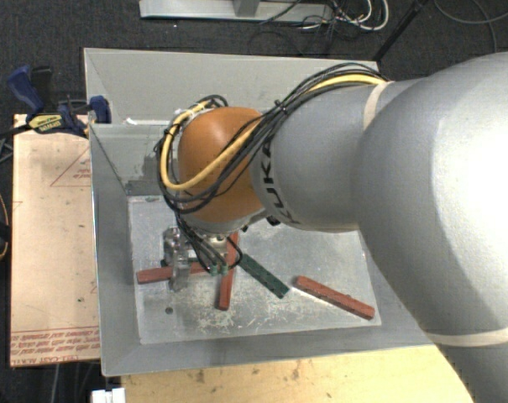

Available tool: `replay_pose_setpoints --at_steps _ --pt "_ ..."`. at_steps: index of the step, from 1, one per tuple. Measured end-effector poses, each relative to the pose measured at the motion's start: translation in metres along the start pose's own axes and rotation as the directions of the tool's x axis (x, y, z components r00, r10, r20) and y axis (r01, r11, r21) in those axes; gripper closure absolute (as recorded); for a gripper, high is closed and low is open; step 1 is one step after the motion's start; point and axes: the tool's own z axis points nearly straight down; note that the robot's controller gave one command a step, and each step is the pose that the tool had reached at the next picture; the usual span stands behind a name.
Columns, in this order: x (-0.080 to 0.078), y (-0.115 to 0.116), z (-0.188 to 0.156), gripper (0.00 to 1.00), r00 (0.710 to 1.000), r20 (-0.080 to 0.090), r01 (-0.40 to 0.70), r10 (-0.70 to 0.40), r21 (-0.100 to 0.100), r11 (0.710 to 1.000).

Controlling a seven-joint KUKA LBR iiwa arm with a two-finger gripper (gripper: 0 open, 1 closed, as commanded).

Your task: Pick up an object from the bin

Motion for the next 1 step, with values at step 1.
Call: replay_pose_setpoints --at_steps 1 --pt "0.0001 0.0 -0.0131 1.0 1.0 -0.001 0.0 0.0 0.0 1.0"
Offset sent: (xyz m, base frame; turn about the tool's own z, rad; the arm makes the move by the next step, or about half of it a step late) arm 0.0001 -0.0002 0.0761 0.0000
